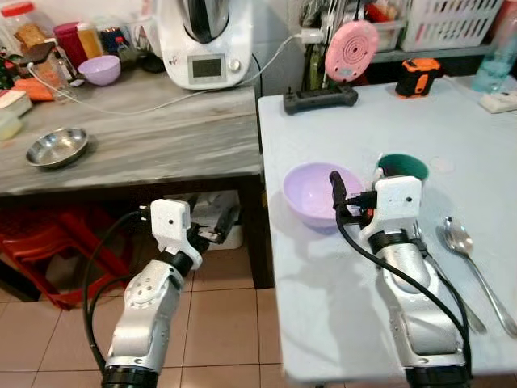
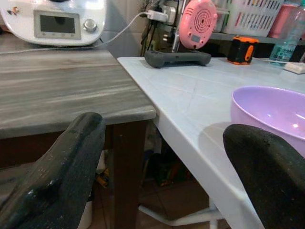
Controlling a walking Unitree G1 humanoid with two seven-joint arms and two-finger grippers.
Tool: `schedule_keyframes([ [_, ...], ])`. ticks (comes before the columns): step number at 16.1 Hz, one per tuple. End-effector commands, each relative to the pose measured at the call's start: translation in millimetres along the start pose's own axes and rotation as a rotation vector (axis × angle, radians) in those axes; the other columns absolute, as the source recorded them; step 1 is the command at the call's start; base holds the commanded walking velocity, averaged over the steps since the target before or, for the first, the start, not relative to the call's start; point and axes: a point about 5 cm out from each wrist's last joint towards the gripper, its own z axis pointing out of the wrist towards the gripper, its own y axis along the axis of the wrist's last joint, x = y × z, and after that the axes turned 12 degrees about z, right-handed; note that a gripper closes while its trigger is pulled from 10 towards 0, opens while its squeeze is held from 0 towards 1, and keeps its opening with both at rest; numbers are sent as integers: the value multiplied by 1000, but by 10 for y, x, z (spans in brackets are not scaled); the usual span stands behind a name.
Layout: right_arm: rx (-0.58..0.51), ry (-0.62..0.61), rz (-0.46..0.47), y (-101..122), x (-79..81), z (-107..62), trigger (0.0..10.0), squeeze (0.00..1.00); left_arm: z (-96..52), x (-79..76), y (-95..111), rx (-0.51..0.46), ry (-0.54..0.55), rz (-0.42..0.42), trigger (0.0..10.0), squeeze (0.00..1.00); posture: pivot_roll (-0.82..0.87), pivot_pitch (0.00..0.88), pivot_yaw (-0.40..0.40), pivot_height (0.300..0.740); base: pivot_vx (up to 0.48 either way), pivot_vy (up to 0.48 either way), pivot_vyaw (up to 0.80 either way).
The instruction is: Setting the table
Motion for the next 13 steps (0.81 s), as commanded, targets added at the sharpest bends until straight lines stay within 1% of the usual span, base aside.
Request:
schedule_keyframes([
  [1,15,20,-9,-33,-4,-15,10000,0,-27,-6,-7,4,-8,9,10000,0,-139,63,91,740,0,0,0],
  [4,22,88,-43,-35,24,-33,10000,0,-102,27,-30,10,-17,28,10000,0,-139,63,91,740,0,0,0],
  [6,13,170,-93,-3,68,-53,10000,0,-167,75,-51,24,-29,46,10000,0,-139,70,90,740,0,0,0],
  [8,26,234,-125,-11,92,-71,10000,0,-172,117,-52,28,-29,54,10000,0,-139,69,90,740,0,0,0],
  [10,46,282,-142,-32,115,-84,10000,0,-165,109,-49,26,-46,50,10000,0,-141,67,90,740,0,0,0],
  [11,66,337,-157,-48,145,-92,10000,0,-165,91,-52,25,-66,43,10000,0,-141,67,90,740,0,0,0],
  [13,100,379,-180,-83,154,-98,10000,0,-173,77,-56,26,-79,45,10000,0,-142,66,89,740,0,0,0],
])
